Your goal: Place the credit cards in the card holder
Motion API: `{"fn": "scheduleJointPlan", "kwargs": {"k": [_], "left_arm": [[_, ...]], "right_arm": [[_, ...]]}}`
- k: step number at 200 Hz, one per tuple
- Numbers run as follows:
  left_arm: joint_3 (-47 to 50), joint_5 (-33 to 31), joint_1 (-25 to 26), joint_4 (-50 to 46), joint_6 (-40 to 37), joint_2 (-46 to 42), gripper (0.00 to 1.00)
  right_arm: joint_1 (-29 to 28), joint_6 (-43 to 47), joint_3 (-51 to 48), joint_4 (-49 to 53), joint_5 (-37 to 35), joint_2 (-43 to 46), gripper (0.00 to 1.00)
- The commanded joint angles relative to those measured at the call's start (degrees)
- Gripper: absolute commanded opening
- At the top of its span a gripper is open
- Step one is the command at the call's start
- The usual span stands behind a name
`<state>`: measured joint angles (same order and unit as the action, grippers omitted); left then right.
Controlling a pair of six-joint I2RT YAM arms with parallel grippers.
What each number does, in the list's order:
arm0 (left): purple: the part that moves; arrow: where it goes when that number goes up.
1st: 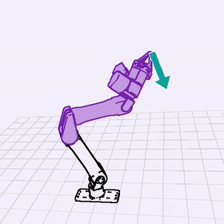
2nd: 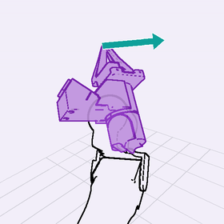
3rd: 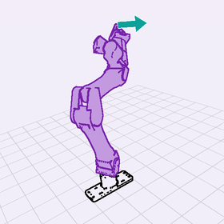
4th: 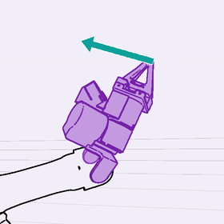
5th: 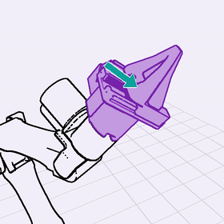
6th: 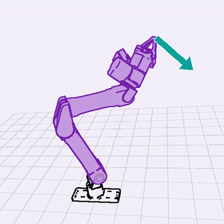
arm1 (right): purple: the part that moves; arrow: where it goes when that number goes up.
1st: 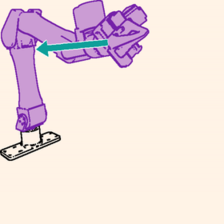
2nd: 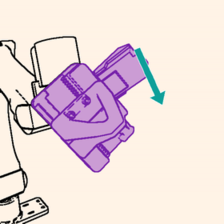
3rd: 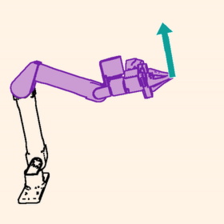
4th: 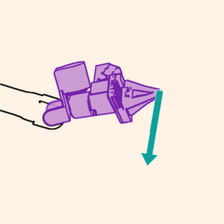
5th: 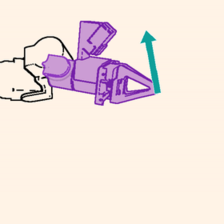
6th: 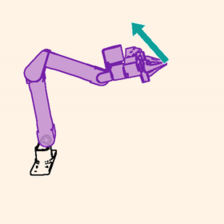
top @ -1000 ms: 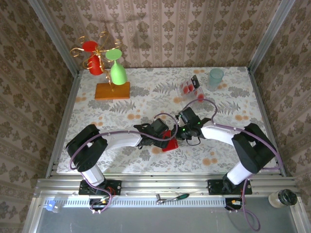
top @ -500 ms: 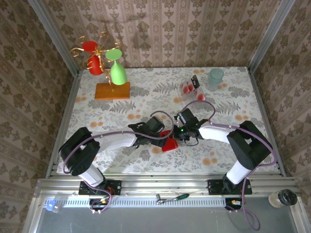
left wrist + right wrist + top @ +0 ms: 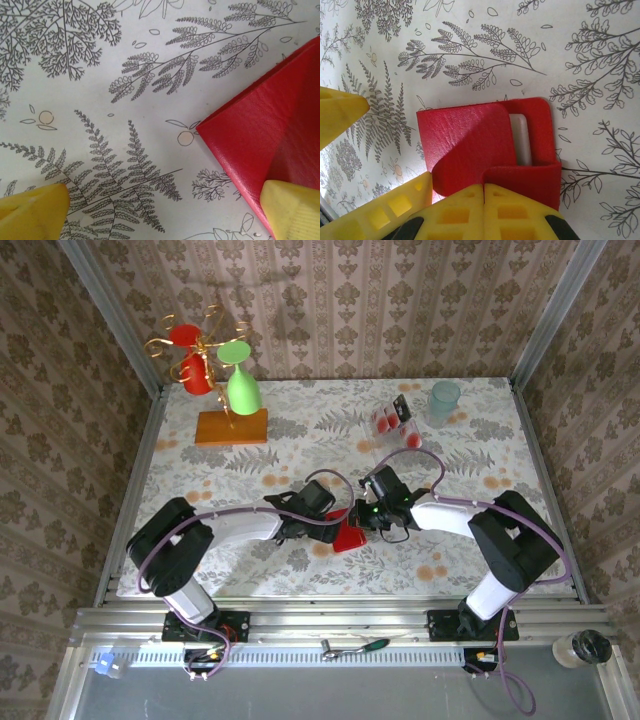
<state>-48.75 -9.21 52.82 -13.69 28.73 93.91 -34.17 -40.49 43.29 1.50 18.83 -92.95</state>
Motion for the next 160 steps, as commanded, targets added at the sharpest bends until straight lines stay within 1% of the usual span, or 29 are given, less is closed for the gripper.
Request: {"fn": "scheduleJointPlan", "kwargs": {"k": [1, 46, 106, 129, 160], "left_arm": [[0.41, 0.16, -0.26, -0.39, 0.54, 2.39, 1.00], [0.15, 0.25, -0.21, -0.48, 0.14, 3.07, 1.00], [0.03, 0.51, -0.26, -0.28, 0.01, 3.49, 1.00], [-0.01, 0.60, -0.25, -0.03, 0.01, 3.65, 1.00], [0.26, 0.78, -0.25, 0.15, 0.08, 3.76, 1.00]], "right_arm": [[-1.64, 1.61, -1.80, 5.17, -2.94, -0.24, 0.00], [-3.76, 2.61, -1.08, 7.29, -5.69, -0.82, 0.00], [-5.62, 0.05, -2.74, 7.12, -8.34, -3.05, 0.00], [-5.61, -2.07, -4.08, 5.52, -7.63, -4.50, 0.00], [-5.25, -2.75, -3.16, 4.87, -5.99, -3.02, 0.00]]}}
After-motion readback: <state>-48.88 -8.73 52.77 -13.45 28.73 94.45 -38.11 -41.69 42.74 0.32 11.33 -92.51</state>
